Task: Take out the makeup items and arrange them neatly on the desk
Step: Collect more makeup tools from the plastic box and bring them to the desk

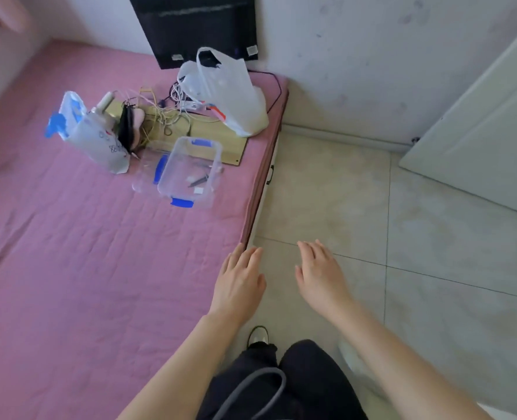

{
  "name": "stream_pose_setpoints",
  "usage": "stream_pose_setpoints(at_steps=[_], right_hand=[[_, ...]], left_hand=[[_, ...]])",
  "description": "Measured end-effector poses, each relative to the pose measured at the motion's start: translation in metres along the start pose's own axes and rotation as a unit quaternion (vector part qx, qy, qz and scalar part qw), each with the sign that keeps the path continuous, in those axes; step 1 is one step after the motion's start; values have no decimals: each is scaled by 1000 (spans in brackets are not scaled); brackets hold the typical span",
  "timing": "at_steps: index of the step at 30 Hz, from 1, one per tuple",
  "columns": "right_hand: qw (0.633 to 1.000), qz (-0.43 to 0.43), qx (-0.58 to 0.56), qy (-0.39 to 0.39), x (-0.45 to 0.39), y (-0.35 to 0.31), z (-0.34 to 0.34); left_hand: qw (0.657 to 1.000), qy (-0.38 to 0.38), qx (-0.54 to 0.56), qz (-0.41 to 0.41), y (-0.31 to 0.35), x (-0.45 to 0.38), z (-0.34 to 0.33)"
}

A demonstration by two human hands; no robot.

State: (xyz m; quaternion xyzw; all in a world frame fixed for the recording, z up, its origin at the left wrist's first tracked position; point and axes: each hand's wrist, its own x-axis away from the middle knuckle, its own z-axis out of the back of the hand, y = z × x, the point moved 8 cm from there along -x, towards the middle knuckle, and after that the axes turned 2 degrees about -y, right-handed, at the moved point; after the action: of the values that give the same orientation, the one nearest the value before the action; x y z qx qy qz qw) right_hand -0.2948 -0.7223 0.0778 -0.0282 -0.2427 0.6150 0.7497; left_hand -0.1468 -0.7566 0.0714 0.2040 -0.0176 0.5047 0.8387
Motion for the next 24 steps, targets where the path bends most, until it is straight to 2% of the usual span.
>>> stream_pose_setpoints(at_steps=[9,13,18,24], right_hand=[[1000,0,5,-1,-103,64,58],[998,48,40,-27,-156,86,82],[987,130,82,-46,-224,91,109],[977,176,107,-52,-305,80,135]], left_hand=[[1000,9,1,-5,39,-129,18],[999,13,18,49,48,-174,21],[991,52,37,114,49,-221,34],[979,67,71,178,27,-269,47]])
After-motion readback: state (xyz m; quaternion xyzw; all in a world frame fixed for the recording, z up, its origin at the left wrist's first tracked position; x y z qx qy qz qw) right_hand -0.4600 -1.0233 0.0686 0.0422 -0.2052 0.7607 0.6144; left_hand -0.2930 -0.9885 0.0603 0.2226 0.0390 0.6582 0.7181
